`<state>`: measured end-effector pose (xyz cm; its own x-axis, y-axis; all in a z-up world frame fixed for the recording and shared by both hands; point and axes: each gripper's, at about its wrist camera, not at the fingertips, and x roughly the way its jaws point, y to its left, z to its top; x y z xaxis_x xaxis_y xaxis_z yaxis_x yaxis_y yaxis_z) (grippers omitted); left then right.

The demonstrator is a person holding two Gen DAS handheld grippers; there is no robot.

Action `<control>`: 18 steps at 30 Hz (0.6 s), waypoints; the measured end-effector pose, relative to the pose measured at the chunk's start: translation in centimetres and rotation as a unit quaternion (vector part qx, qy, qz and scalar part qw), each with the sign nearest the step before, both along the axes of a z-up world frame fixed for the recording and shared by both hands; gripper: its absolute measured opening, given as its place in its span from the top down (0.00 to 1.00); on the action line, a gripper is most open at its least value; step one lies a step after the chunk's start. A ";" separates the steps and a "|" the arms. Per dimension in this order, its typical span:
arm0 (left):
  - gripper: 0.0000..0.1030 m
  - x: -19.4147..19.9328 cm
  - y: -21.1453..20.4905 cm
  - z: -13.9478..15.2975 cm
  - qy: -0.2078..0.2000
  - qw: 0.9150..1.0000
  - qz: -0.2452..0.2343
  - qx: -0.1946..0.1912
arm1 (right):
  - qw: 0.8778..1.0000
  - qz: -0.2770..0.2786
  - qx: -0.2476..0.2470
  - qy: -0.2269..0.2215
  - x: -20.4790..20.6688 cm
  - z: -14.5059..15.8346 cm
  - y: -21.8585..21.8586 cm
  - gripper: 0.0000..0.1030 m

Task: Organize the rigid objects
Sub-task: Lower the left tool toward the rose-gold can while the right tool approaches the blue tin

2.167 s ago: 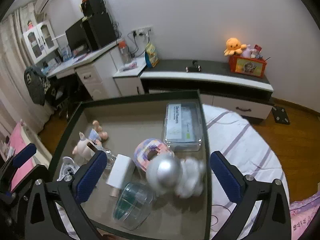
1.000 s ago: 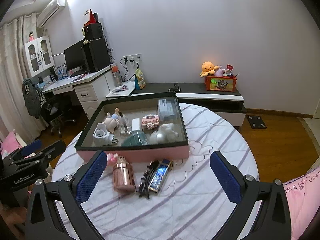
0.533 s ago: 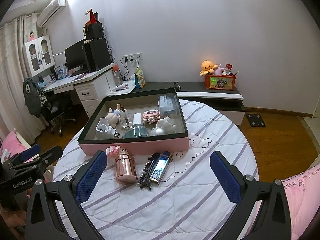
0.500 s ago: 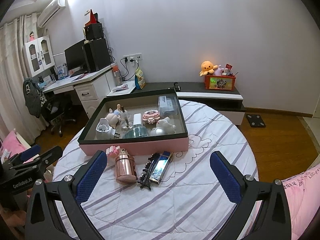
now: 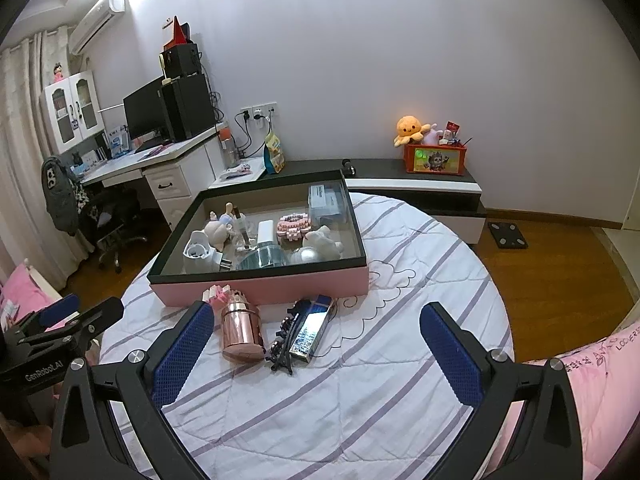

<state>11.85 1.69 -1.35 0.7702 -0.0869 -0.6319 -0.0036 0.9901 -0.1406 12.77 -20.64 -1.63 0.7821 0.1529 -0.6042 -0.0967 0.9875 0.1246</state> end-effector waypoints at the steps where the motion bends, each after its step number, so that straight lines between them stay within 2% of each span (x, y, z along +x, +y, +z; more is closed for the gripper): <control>1: 0.00 0.1 -0.2 -0.2 0.003 1.000 -0.002 -0.001 | 1.000 0.000 -0.001 0.003 0.1 -0.2 0.0 0.00; 10: 0.00 1.5 -2.0 -2.7 0.041 0.999 -0.019 -0.010 | 0.998 -0.008 -0.005 0.054 1.5 -3.1 -0.9 0.00; 18: 0.00 3.7 -4.8 -5.2 0.074 0.997 -0.030 -0.007 | 0.997 -0.007 -0.002 0.081 2.6 -5.2 -1.8 0.00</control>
